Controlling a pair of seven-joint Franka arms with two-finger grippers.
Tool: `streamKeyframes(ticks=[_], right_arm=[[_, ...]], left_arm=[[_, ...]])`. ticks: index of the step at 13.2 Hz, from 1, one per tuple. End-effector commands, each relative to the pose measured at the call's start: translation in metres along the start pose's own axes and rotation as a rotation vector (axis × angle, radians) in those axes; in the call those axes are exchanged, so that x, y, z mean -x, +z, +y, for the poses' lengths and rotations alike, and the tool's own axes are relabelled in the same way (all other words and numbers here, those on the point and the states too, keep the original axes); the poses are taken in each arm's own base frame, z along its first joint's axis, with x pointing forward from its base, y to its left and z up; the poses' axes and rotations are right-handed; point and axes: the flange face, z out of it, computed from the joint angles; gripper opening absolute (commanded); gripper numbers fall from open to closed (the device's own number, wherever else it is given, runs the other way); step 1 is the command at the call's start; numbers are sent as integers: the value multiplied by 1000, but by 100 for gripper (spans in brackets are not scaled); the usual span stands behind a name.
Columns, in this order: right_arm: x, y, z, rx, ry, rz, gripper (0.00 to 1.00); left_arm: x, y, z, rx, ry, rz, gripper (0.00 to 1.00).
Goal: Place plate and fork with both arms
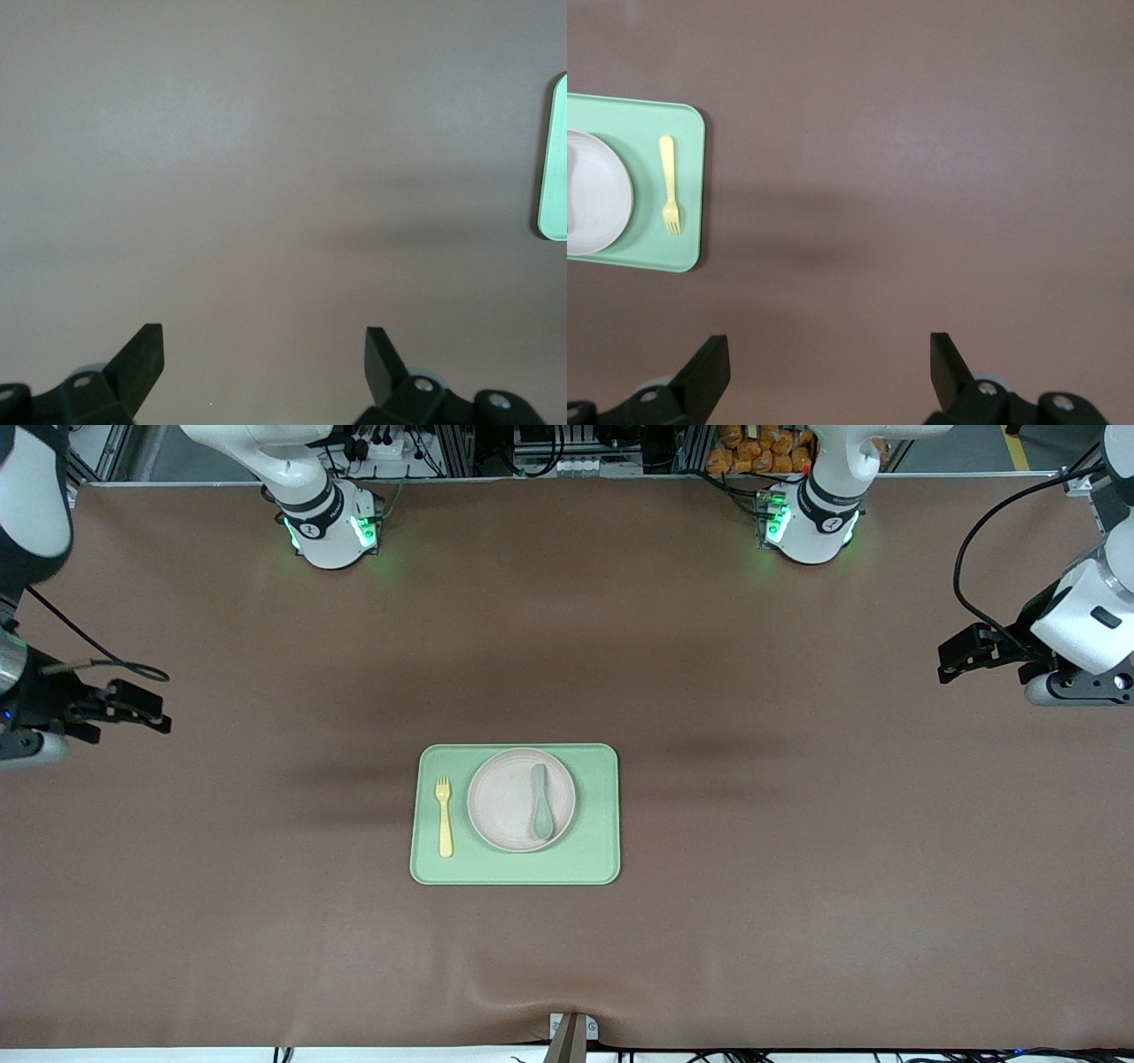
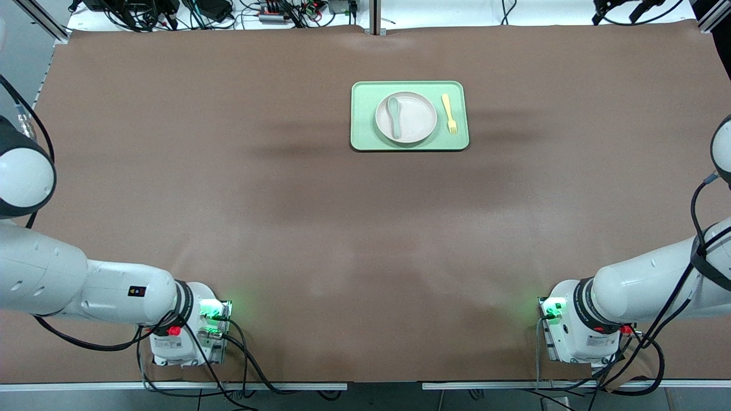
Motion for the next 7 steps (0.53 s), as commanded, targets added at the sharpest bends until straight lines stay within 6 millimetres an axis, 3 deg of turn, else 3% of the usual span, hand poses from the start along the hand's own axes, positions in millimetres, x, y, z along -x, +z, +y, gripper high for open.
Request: streamKeyframes(ticks=[1, 7], right_arm=[[10, -44, -12, 41, 45, -22, 100], [24, -65, -19, 42, 185, -82, 100]], left_arm=[[-1, -7, 1, 10, -10, 7, 100], [-1, -8, 2, 13, 3, 12, 100]])
